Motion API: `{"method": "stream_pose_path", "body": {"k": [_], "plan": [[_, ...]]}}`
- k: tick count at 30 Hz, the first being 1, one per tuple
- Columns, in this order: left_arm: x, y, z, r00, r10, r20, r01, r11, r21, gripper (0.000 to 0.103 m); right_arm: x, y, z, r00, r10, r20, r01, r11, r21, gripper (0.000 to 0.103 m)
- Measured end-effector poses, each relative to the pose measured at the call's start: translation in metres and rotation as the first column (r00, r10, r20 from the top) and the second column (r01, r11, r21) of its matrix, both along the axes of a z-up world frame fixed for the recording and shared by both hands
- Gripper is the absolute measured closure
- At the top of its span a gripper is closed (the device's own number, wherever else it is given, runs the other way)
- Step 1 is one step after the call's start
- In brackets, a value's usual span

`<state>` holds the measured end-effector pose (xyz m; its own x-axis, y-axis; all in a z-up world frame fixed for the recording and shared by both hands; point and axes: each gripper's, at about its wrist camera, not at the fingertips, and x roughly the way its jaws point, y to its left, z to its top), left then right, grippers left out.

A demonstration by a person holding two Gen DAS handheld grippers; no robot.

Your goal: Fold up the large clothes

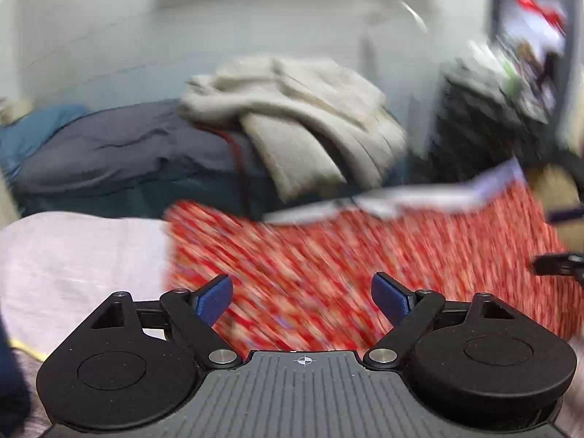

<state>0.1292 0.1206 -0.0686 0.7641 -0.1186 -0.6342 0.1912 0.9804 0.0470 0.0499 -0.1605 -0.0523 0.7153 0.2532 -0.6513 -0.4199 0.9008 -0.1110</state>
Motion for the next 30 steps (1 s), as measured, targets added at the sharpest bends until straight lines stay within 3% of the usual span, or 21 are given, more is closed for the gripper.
{"method": "stream_pose_path", "body": {"k": [2, 5, 7, 10, 14, 18, 22, 24, 27, 30], "plan": [[0.003, -0.005, -0.026, 0.999, 0.023, -0.022, -0.021, 0.997, 0.074, 0.000, 0.003, 0.017, -0.021, 0.999, 0.028, -0.044, -0.030, 0.998, -0.046, 0.018], [0.010, 0.013, -0.060, 1.000, -0.018, -0.017, 0.018, 0.999, 0.045, 0.000, 0.022, 0.013, -0.058, 0.991, -0.020, -0.131, 0.012, 0.998, -0.063, 0.009], [0.016, 0.016, -0.071, 0.997, -0.069, -0.033, 0.071, 0.995, 0.072, 0.000, 0.032, 0.000, -0.076, 0.979, -0.046, -0.197, 0.046, 0.999, -0.007, 0.005], [0.025, 0.015, -0.074, 0.996, -0.083, -0.027, 0.085, 0.993, 0.081, 0.000, 0.035, 0.008, -0.085, 0.982, -0.030, -0.185, 0.017, 0.997, -0.070, 0.000], [0.026, 0.015, -0.071, 0.996, -0.088, -0.003, 0.088, 0.992, 0.087, 0.000, 0.039, 0.015, -0.085, 0.978, -0.057, -0.201, 0.041, 0.996, -0.082, 0.000], [-0.004, 0.014, -0.051, 0.993, -0.111, 0.036, 0.106, 0.987, 0.120, 0.000, 0.034, 0.019, -0.076, 0.982, -0.056, -0.179, 0.039, 0.995, -0.097, 0.001], [-0.037, 0.003, -0.022, 0.988, -0.131, 0.080, 0.113, 0.973, 0.199, 0.000, 0.010, 0.015, -0.051, 0.987, -0.120, -0.107, 0.114, 0.992, -0.061, 0.004], [-0.055, -0.001, -0.010, 0.984, -0.144, 0.102, 0.125, 0.977, 0.174, 0.000, -0.009, 0.003, -0.039, 0.979, -0.181, -0.095, 0.180, 0.983, -0.016, 0.004], [-0.075, -0.017, -0.006, 0.986, -0.150, 0.068, 0.144, 0.986, 0.088, 0.000, -0.040, -0.021, -0.034, 0.956, -0.248, -0.155, 0.264, 0.960, 0.091, 0.004], [-0.087, -0.044, -0.018, 0.983, -0.181, 0.015, 0.179, 0.980, 0.082, 0.000, -0.073, -0.047, -0.046, 0.906, -0.310, -0.287, 0.374, 0.905, 0.202, 0.004]]}}
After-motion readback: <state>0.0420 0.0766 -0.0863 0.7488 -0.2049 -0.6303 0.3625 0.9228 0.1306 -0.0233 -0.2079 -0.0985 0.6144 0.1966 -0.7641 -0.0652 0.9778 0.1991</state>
